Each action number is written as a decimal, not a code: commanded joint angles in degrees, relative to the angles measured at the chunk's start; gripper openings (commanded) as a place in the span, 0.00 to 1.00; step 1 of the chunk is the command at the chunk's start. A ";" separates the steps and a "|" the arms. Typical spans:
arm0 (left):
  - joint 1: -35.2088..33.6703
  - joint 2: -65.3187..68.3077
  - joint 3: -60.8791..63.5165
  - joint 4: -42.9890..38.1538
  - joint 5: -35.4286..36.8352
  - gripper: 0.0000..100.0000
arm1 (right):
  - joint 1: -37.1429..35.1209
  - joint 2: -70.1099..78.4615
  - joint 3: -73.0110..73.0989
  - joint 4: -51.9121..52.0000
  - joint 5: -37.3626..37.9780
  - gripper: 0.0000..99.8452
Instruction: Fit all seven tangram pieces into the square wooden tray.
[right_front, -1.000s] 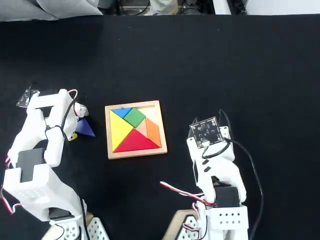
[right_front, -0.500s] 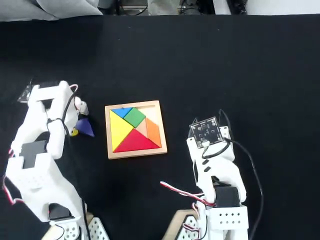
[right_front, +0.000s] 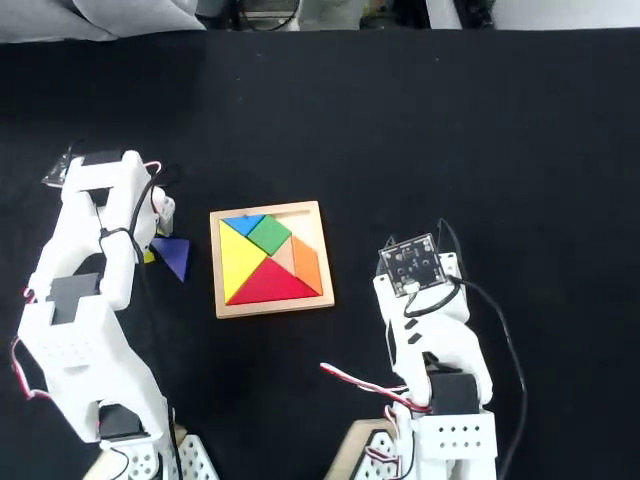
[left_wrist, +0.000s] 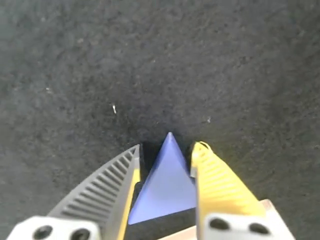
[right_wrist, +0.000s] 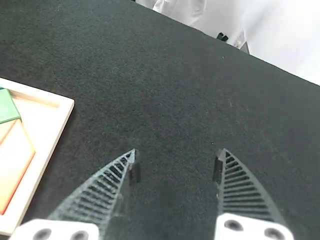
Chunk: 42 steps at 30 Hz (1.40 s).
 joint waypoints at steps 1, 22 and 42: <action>0.75 0.53 -4.88 2.64 -5.19 0.22 | 0.35 -1.10 -0.22 0.26 0.00 0.24; 5.14 1.14 -4.18 5.98 -7.38 0.27 | 0.35 -1.10 -0.22 0.26 0.00 0.24; 2.59 1.23 -3.03 0.62 -3.52 0.27 | -1.76 -1.10 -0.22 2.20 3.52 0.24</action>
